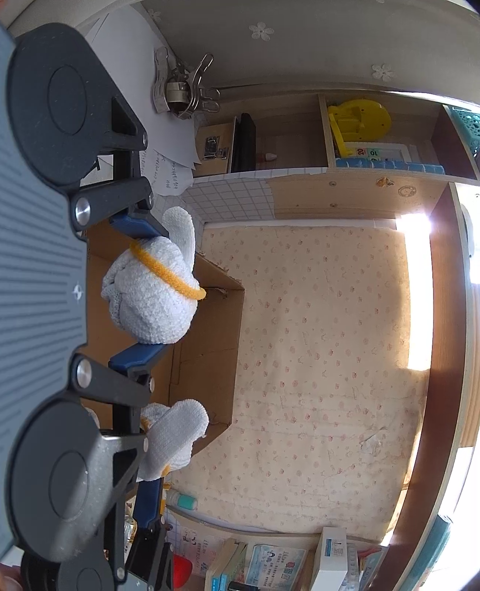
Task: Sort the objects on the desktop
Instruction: 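Carry both held gloves up and over the cardboard shoebox, then open the right tool to drop its glove into the box while the left tool releases its glove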
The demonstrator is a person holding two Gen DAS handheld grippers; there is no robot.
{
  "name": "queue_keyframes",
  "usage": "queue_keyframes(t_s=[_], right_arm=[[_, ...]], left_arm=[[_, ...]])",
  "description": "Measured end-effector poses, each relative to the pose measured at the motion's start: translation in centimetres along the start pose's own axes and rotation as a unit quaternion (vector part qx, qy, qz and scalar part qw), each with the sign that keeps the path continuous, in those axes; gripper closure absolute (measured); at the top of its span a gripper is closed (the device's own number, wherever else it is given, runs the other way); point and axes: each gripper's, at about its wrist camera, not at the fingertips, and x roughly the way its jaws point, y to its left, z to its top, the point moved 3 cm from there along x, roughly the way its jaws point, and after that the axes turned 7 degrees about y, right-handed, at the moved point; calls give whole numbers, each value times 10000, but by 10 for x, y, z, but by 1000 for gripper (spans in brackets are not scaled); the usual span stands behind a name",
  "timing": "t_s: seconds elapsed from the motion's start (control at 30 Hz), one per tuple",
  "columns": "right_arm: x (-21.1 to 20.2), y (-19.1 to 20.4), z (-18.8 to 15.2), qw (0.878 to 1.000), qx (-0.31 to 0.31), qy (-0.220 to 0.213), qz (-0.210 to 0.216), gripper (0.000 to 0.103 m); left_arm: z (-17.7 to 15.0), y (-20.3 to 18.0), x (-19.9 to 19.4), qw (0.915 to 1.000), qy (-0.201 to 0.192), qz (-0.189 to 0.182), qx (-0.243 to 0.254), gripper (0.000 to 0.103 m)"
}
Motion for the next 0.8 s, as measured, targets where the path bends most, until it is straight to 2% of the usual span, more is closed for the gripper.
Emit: queue_keyframes(t_s=[0.37,0.8], right_arm=[[15,-13,8,9997,188,118,-83,66],[28,-16,20,9993,171,206,-245,65]], left_arm=[[2,-10,14,9992,211,-314,111,42],[0,-5,21,9992,350,-99,134,42]])
